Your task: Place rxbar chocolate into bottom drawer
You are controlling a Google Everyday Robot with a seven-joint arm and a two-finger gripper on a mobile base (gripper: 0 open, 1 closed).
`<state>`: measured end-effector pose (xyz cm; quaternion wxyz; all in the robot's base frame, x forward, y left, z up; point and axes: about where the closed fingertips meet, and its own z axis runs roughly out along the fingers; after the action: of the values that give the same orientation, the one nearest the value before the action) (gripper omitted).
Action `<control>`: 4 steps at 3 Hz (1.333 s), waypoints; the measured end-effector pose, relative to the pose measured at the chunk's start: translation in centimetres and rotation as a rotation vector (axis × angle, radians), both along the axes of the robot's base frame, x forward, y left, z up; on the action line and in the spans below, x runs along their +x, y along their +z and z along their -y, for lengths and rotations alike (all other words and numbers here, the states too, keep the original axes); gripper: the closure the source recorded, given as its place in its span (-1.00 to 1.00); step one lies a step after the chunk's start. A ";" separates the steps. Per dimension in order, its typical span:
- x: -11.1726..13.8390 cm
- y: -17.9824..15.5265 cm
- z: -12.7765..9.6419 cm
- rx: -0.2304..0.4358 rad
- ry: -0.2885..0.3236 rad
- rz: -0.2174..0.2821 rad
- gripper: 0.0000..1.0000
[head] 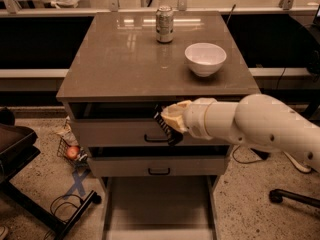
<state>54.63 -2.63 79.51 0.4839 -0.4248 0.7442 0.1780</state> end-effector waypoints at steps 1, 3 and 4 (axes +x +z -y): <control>-1.5 -3.9 1.3 -0.003 -0.058 -0.054 1.00; -1.5 -3.8 1.1 -0.004 -0.055 -0.053 0.63; -1.5 -3.8 1.0 -0.005 -0.052 -0.053 0.16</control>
Offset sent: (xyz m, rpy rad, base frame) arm -0.0125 -0.0128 -0.0323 -0.0019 0.0453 -0.0498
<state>53.10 -3.61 75.71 0.4675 -0.4017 0.7678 0.1747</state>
